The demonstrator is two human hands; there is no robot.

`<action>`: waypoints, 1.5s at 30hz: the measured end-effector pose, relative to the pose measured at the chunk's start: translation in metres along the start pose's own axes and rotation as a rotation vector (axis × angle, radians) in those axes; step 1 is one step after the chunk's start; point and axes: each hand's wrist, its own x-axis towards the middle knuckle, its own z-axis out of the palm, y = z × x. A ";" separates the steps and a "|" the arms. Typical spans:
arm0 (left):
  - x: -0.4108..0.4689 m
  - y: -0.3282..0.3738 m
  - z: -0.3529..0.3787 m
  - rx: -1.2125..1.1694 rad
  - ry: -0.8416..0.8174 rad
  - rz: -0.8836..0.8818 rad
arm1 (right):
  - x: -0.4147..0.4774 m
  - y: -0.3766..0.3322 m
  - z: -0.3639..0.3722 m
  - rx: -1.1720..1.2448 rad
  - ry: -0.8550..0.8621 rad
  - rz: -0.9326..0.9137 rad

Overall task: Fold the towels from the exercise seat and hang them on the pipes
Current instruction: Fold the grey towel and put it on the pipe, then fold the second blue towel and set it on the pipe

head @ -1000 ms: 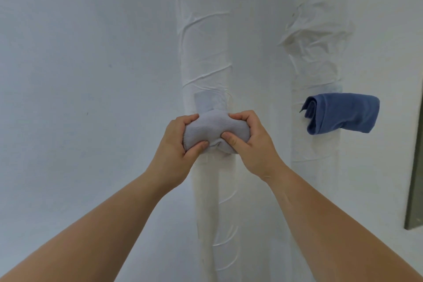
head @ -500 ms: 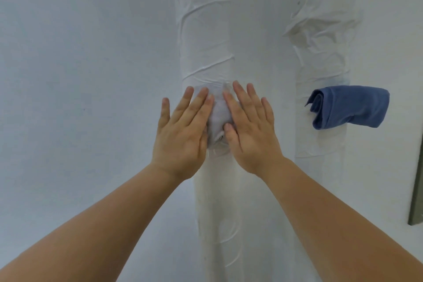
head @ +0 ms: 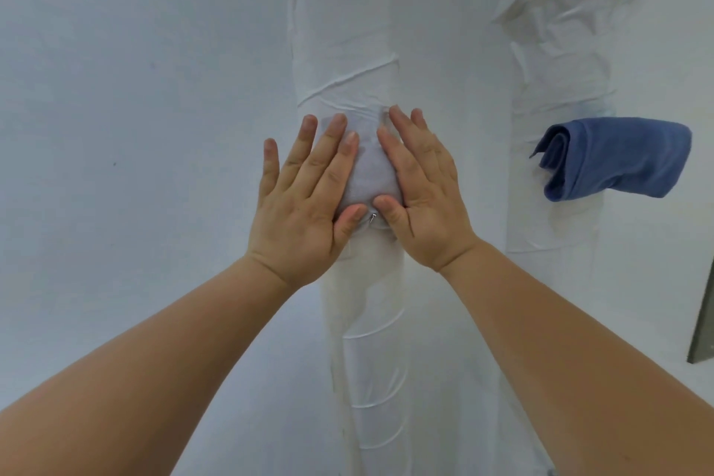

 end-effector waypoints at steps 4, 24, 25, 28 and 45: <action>-0.003 0.003 -0.006 0.012 -0.077 -0.029 | -0.011 -0.008 -0.004 -0.018 -0.040 0.080; -0.013 0.031 -0.096 0.061 -0.462 -0.246 | -0.023 -0.088 -0.074 -0.367 -0.410 0.451; -0.016 0.030 -0.105 0.049 -0.469 -0.255 | -0.024 -0.096 -0.078 -0.378 -0.411 0.456; -0.026 0.026 -0.130 -0.016 -0.460 -0.268 | -0.030 -0.122 -0.092 -0.421 -0.418 0.480; -0.205 0.077 -0.253 -0.528 -0.677 -0.107 | -0.163 -0.382 -0.161 -0.642 -0.606 0.918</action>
